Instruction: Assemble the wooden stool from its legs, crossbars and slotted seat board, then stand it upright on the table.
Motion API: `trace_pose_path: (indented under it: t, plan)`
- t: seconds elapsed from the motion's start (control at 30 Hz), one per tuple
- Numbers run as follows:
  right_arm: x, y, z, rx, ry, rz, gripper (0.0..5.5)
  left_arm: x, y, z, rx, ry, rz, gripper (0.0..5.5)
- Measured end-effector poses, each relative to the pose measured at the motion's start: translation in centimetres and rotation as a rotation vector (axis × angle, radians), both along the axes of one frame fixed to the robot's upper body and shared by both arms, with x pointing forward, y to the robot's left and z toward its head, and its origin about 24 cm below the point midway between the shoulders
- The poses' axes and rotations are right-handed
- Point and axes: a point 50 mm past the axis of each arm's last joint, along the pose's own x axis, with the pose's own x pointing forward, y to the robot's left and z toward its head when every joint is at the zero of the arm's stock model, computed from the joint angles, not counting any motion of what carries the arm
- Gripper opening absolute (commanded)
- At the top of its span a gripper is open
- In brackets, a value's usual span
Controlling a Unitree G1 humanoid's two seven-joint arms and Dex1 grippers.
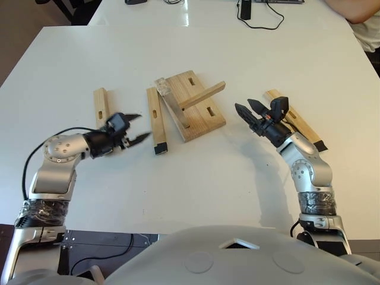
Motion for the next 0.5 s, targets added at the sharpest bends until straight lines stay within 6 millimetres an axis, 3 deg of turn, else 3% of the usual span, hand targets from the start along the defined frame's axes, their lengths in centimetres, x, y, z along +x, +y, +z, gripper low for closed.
trace_pose_path:
  t: [0.1, 0.2, 0.33, 0.5]
  plan:
    - [0.1, 0.0, 0.0, 0.010, 0.000, -0.032, 3.08, 0.7, 1.7, 0.6, -0.091, -0.086, 0.363, 3.18]
    - [0.6, -0.2, 0.4, 0.021, -0.010, -0.089, 3.08, 0.3, 1.6, -1.2, -0.188, -0.038, 0.689, 3.59]
    - [1.9, -0.1, 1.9, 0.021, -0.063, -0.104, 3.08, -0.3, -0.2, -2.5, -0.259, 0.018, 0.892, 3.92]
    - [2.2, -0.1, 1.9, 0.016, -0.061, -0.112, 3.08, -0.8, 0.3, -2.3, -0.216, 0.015, 1.014, 3.92]
